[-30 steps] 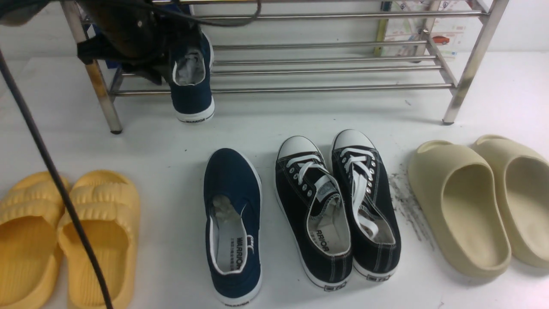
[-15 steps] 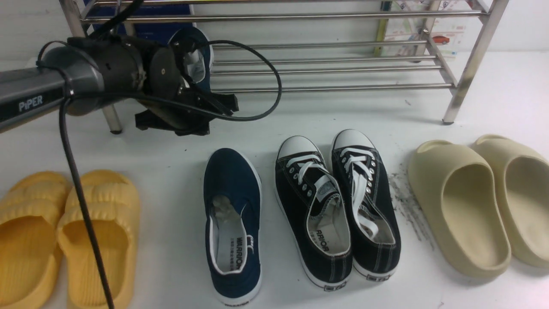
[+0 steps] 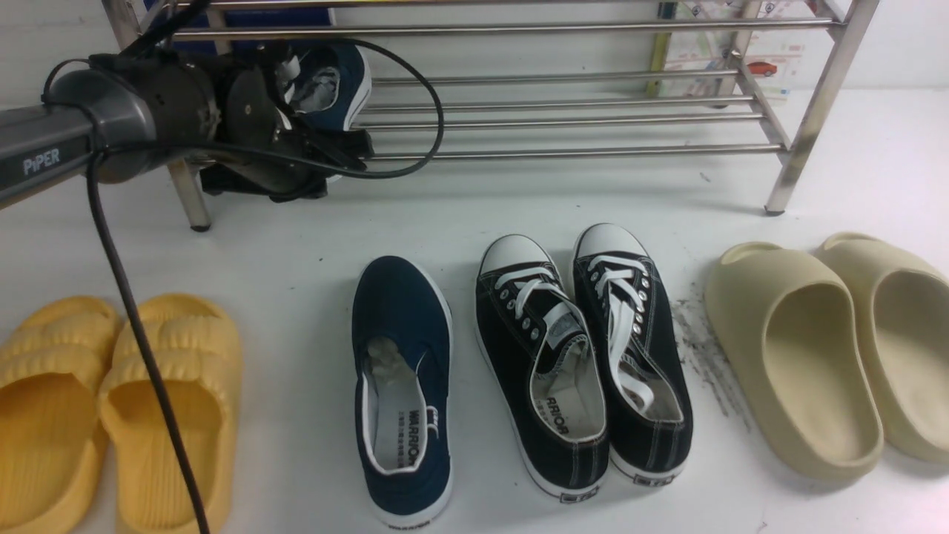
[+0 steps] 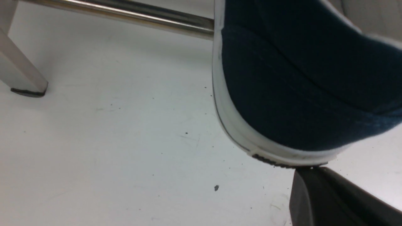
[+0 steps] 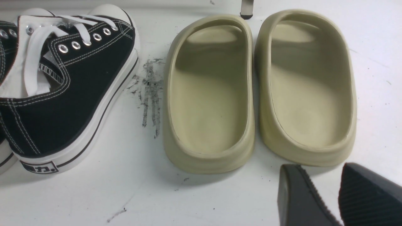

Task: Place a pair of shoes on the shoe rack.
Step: Use the left arm to put a shoe into the shoe rack

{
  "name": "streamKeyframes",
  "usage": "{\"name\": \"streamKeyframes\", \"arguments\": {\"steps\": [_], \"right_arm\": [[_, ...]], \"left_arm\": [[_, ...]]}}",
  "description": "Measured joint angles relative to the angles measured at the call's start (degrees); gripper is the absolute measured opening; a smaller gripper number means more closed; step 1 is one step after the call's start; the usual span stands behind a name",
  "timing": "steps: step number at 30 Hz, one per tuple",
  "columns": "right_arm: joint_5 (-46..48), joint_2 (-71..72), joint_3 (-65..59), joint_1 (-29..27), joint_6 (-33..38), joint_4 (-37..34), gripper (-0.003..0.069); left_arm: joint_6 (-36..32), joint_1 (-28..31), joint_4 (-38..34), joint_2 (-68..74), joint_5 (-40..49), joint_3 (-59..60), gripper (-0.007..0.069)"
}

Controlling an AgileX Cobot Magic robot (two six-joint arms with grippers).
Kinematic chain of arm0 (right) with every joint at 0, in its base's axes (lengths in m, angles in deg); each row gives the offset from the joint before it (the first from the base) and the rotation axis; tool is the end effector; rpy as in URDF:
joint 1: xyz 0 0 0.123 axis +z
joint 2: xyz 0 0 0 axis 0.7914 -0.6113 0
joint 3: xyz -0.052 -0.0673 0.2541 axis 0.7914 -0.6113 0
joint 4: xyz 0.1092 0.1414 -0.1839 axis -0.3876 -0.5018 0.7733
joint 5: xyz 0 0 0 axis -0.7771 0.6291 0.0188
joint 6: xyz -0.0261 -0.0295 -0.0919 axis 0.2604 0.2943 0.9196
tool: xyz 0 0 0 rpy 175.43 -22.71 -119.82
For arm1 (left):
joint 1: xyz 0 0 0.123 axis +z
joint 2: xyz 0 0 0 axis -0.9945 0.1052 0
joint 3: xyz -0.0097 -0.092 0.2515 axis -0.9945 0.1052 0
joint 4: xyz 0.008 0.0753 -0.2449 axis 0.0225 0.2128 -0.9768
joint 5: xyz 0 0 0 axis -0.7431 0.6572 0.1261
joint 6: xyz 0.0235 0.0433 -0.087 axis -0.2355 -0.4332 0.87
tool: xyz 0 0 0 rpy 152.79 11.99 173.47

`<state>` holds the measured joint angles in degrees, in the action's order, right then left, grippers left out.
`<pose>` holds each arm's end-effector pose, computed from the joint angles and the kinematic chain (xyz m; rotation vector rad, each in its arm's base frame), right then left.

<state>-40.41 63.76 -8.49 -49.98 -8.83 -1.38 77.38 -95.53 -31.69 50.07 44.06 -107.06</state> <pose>0.0826 0.0054 0.1711 0.0075 1.8753 0.0908 0.4410 -0.0870 0.2136 -0.2564 2.3732 -0.2502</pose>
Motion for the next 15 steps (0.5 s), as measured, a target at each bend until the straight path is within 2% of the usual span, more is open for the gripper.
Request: {"name": "streamKeyframes", "arguments": {"steps": [9,15], "right_arm": [[0.0,0.0,0.0,0.0,0.0,0.0,0.0239],[0.0,0.0,0.0,0.0,0.0,0.0,0.0239]], "left_arm": [[0.0,0.1,-1.3,-0.2,2.2,-0.4,-0.0013],[-3.3,0.3,-5.1,-3.9,13.6,-0.5,-0.0013]]}}
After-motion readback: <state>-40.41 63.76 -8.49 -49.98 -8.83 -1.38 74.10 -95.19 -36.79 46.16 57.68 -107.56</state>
